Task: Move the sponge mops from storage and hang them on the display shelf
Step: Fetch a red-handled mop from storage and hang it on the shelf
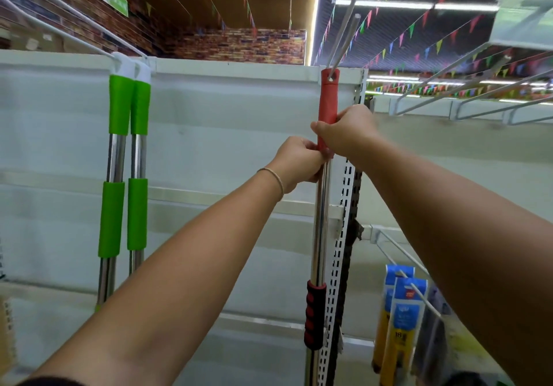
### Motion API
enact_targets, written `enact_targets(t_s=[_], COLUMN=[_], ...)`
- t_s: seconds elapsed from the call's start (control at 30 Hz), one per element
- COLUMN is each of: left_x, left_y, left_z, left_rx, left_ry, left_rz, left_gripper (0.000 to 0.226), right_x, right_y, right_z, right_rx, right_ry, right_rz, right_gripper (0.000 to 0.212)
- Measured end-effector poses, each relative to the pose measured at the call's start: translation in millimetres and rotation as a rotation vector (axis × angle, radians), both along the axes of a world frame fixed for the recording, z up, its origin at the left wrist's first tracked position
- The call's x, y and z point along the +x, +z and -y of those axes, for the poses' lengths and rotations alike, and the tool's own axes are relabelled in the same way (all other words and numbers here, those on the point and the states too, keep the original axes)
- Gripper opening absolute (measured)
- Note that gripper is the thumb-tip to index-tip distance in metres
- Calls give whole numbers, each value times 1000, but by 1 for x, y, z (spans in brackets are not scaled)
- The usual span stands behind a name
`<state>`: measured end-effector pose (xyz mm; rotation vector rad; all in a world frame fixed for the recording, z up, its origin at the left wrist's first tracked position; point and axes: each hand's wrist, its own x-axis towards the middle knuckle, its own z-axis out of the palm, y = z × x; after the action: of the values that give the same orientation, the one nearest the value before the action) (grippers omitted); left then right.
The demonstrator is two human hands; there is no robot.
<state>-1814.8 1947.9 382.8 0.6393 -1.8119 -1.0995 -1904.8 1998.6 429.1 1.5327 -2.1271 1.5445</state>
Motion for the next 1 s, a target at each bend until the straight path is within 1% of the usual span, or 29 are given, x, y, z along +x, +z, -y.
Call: enact_targets(t_s=[0.13,0.23,0.43,0.6,0.77,0.83,0.93,1.0], left_x=[-5,-8,-12,-14,-18,-16,-12,-10], left_y=[2,2,-1,-1,-2,0,-1,-4], left_z=[10,17,27,36,37,36,31,25], left_rx=[13,20,23,36,31,69,185,196], left_ry=[26,24,27,-4,21,15,-26,-23], left_rz=[18,29,12,14,13,11,-16,-39], left_gripper=[17,14,12,14,18,17,21,20], right_x=[-3,-3,-4,-6,-8,-6,-4,-3], right_y=[-1,-2,-5,-7,-9,-7,-7,-7], right_z=[13,20,31,39,42,42,39,35], right_rx=[-1,-6,-29,-61,-68,-54,-53,-53], right_ry=[-50,-72,-108,-132,-141,-139,-115,-80], right_rz=[1,-4,10,52,60,70,92,103], right_gripper=[47,45,45,47,49,51,53,54])
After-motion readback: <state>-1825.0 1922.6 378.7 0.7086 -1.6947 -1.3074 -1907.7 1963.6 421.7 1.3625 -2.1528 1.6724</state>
